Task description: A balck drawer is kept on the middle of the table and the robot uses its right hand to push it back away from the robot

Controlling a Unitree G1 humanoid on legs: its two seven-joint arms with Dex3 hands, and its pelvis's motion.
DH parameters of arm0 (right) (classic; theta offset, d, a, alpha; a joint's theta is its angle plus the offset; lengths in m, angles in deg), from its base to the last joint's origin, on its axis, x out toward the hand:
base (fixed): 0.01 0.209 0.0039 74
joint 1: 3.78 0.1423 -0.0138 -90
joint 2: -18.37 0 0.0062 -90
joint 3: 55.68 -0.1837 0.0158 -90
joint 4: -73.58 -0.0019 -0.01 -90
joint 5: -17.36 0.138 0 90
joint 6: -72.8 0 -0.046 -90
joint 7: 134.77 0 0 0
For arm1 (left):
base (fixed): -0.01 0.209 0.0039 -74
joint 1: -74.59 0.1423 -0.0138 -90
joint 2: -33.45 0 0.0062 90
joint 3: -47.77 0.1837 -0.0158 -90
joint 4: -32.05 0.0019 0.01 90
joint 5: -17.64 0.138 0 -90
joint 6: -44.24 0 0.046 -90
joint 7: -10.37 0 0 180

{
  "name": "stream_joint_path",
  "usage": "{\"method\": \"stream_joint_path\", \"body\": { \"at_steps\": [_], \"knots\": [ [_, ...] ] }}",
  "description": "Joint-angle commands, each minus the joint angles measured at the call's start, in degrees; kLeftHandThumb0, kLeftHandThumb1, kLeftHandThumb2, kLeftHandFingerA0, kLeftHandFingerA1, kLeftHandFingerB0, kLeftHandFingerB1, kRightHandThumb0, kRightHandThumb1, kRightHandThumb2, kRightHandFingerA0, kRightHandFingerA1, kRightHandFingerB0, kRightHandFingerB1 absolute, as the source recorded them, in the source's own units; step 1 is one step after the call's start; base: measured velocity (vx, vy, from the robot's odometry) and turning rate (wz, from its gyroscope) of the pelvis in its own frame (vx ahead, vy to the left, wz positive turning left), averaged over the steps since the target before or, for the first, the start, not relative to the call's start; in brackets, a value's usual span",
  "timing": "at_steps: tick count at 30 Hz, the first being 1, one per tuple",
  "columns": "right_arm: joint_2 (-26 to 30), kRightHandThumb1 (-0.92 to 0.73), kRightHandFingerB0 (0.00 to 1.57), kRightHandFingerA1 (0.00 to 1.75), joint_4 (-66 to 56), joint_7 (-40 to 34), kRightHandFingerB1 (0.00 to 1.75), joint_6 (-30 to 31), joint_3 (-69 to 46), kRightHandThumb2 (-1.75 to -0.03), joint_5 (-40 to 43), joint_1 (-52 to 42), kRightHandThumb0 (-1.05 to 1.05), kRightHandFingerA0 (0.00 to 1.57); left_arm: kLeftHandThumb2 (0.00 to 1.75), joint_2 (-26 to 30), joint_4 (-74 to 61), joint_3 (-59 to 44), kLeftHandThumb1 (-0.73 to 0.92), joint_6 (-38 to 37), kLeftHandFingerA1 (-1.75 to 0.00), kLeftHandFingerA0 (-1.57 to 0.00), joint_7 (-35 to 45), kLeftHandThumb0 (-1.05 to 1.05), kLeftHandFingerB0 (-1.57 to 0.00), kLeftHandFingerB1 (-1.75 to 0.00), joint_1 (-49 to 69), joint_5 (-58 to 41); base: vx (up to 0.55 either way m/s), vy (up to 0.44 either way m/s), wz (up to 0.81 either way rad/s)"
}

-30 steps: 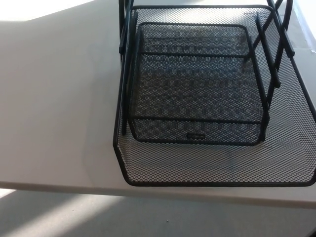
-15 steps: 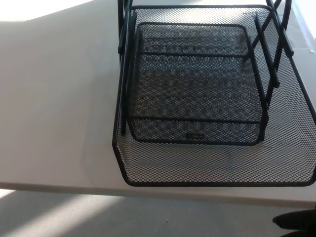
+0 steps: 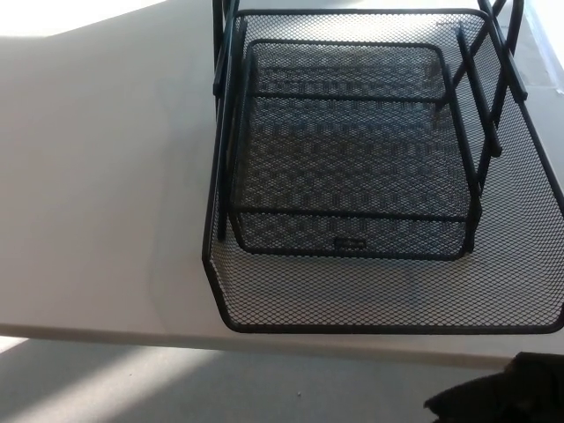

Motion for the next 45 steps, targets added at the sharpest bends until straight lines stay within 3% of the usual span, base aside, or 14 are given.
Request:
{"method": "stream_joint_path", "body": {
  "at_steps": [1, 11, 14, 16, 20, 27, 28, 31, 32, 34, 39, 40, 43, 45],
  "knots": [
    [0.5, -0.88, 0.16, 0.43, -5.15, 6.17, 0.41, 6.79, 7.46, -0.65, 22.59, 9.97, -0.87, 0.22, 0.65, 1.97, 1.1, -0.11, 0.81, -1.29, -0.28, -0.2, 1.2, -0.7, -0.17, -0.27, 0.23, 0.1, 0.0, 0.0, 0.0],
    [4.08, -0.91, 0.13, 0.37, 1.56, 9.44, 0.34, 13.85, 13.12, -0.67, 15.7, 20.02, -0.8, 0.21, 0.65, 1.78, 1.36, -0.5, 0.81, -1.41, -0.28, -0.2, 1.92, -0.69, -0.18, -0.27, 0.08, -0.28, 0.0, 0.0, 0.0],
    [7.55, -0.5, 0.01, 0.48, 1.43, 7.55, 0.5, 20.98, 16.86, -1.11, 15.48, 27.61, -0.39, 0.0, 0.65, 1.75, 1.45, -0.27, 0.81, -1.53, -0.29, -0.2, 1.8, -0.7, -0.17, -0.27, -0.16, 0.07, 0.0, 0.0, 0.0],
    [7.37, -0.92, 0.11, 0.4, 1.89, 6.86, 0.33, 23.07, 19.35, -0.68, 14.36, 30.7, -0.82, 0.23, 0.66, 1.85, 1.52, -0.22, 0.8, -1.76, -0.29, -0.2, 1.86, -0.71, -0.17, -0.27, -0.15, 0.13, 0.0, 0.0, 0.0],
    [6.02, -0.74, 0.08, 0.48, 3.6, 6.4, 0.44, 25.92, 24.14, -1.01, 11.09, 35.15, -0.83, 0.16, 1.06, 1.94, 1.31, -0.42, 0.49, -2.08, -0.48, 0.0, 2.44, -0.36, 0.0, -0.47, 0.01, -0.22, 0.0, 0.0, 0.0],
    [2.87, -0.92, 0.12, 0.39, 8.53, 6.18, 0.34, 28.44, 30.93, -0.67, 7.36, 40.53, -0.79, 0.23, 0.64, 2.04, 1.02, -0.27, 0.82, -2.01, -0.29, -0.19, 1.83, -0.71, -0.17, -0.28, 0.09, 0.13, 0.0, 0.0, 0.0],
    [2.13, -0.52, 0.02, 0.48, 9.69, 6.03, 0.49, 29.0, 32.58, -1.11, 5.94, 42.17, -0.38, 0.01, 1.06, 2.25, 0.76, 0.06, 0.5, -2.27, -0.48, -0.01, 1.85, -0.35, 0.0, -0.47, 0.14, 0.5, 0.0, 0.0, 0.0],
    [1.62, -0.5, 0.01, 0.48, 11.56, 5.47, 0.49, 31.17, 35.26, -1.1, 4.49, 45.24, -0.38, 0.0, 0.65, 2.23, 1.04, 0.0, 0.81, -2.58, -0.29, -0.21, 1.93, -0.7, -0.17, -0.27, 0.02, 0.43, 0.0, 0.0, 0.0],
    [1.61, -0.51, 0.01, 0.48, 11.96, 5.37, 0.49, 31.73, 35.94, -1.11, 3.92, 46.07, -0.38, 0.0, 1.06, 2.17, 1.23, 0.03, 0.51, -2.46, -0.48, -0.01, 1.94, -0.35, 0.0, -0.47, -0.13, 0.46, 0.0, 0.0, 0.0],
    [1.74, -0.51, 0.01, 0.48, 12.53, 5.19, 0.49, 32.65, 37.17, -1.11, 2.81, 47.65, -0.37, 0.0, 0.65, 2.11, 1.45, 0.08, 0.81, -2.3, -0.29, -0.2, 1.93, -0.71, -0.16, -0.26, -0.3, 0.54, 0.0, 0.0, 0.0],
    [1.77, -0.55, 0.01, 0.48, 13.31, 2.66, 0.49, 35.24, 40.23, -1.12, -1.49, 51.17, -0.36, 0.0, 1.06, 2.0, 1.55, 0.02, 0.49, -2.36, -0.48, 0.0, 2.23, -0.36, 0.0, -0.47, -0.41, 0.41, 0.0, 0.0, 0.0],
    [1.71, -0.55, 0.01, 0.48, 13.38, 1.87, 0.49, 35.65, 40.84, -1.12, -2.66, 51.65, -0.36, 0.0, 0.65, 1.99, 1.6, 0.05, 0.81, -2.35, -0.29, -0.2, 2.12, -0.71, -0.16, -0.27, -0.44, 0.47, 0.0, 0.0, 0.0],
    [1.48, -0.91, 0.11, 0.33, 13.38, 0.2, 0.28, 36.35, 42.02, -0.67, -5.26, 52.5, -0.74, 0.17, 1.06, 1.91, 1.76, -0.03, 0.5, -2.33, -0.48, 0.0, 2.05, -0.35, 0.0, -0.47, -0.48, 0.39, 0.0, 0.0, 0.0],
    [2.18, -0.6, 0.0, 0.48, 12.5, -2.47, 0.48, 38.55, 44.05, -1.14, -10.05, 55.01, -0.34, 0.0, 0.65, 1.98, 1.42, -0.05, 0.81, -2.53, -0.29, -0.2, 2.05, -0.7, -0.17, -0.27, -0.25, 0.35, 0.0, 0.0, 0.0]
  ]
}}
